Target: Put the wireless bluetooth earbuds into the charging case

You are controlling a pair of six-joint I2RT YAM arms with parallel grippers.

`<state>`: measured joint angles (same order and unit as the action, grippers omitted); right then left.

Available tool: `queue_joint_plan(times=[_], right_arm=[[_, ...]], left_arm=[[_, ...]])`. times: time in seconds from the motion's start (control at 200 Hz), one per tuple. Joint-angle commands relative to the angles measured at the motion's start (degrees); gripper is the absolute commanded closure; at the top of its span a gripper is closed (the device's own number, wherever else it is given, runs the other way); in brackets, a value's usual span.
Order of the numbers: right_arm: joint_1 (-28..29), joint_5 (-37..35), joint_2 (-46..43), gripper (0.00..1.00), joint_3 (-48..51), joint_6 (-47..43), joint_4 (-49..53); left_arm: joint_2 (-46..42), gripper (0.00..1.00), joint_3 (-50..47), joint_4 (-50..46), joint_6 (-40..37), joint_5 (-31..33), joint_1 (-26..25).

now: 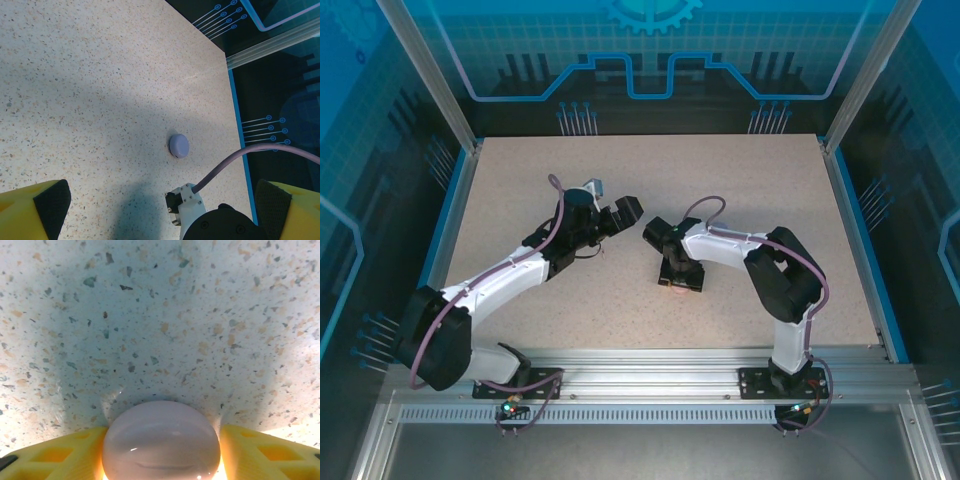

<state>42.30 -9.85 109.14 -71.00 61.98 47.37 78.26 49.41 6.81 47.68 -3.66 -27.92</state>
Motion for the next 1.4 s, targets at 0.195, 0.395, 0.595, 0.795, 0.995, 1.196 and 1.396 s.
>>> queue_joint_plan(times=[0.195, 0.395, 0.595, 0.795, 0.995, 1.196, 1.396], right_arm=[[-2.0, 1.2, 0.1, 0.43, 5.5, 4.9, -4.6], [-2.2, 3.3, 0.2, 0.43, 7.4, 8.5, -6.5], [-2.3, 4.1, 0.2, 0.49, 7.5, 8.8, -6.9], [-2.6, 4.1, -4.0, 0.63, 8.1, 6.7, -8.0], [-4.6, 4.1, -10.6, 0.64, 7.0, 5.4, -7.4], [-8.8, 6.6, -14.6, 0.64, 3.1, 4.9, -7.8], [-11.6, 10.4, -13.6, 0.64, -2.9, 5.4, -7.7]], left_arm=[[-2.8, 0.01, -2.4, 3.2, -1.1, 2.3, -0.4], [-3.7, 0.01, -3.8, 4.5, -0.2, 2.2, -0.3], [-4.1, 0.01, -5.5, 6.8, -1.6, 2.2, -0.3], [-5.6, 0.06, -7.7, 8.0, -6.9, 0.7, -0.2], [-6.2, 0.07, -11.5, 13.3, -10.9, -5.5, -0.2], [-3.4, 0.01, -15.8, 21.8, -10.2, -10.9, -0.5], [1.9, 0.01, -18.0, 34.3, -8.2, -15.8, -1.9]])
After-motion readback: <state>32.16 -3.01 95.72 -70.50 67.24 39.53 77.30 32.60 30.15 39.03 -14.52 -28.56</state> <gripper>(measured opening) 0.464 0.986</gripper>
